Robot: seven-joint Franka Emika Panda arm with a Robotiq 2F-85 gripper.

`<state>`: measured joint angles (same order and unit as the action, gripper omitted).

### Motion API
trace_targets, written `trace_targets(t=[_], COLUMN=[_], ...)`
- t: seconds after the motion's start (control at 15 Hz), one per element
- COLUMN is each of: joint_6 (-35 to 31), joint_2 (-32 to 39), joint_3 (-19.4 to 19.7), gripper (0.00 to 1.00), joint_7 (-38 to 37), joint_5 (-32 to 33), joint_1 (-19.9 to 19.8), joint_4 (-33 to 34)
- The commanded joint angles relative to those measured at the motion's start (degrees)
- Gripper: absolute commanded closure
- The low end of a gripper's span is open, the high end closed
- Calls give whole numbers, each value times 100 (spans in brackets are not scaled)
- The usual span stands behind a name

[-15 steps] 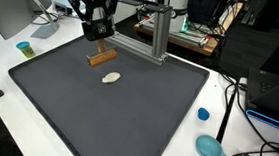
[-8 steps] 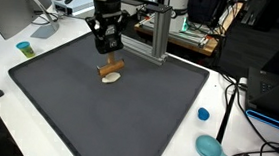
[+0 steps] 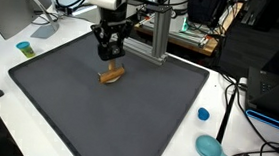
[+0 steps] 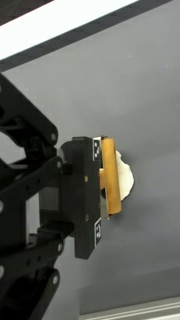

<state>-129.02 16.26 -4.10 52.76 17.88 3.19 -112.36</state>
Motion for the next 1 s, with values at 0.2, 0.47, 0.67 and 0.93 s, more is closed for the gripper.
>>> trace_targets(t=[0.2,0.47,0.67,0.93], joint_6=[65,62,250,227], joint_2=[31,121,150,244], joint_3=[-28,-99,-262,-289], gripper=[78,78,78,78], joint_7=[-44,3,435,479], joint_5=[529,431,134,370], joint_1=[115,116,76,166], joint_4=[-135,-179,-82,-21])
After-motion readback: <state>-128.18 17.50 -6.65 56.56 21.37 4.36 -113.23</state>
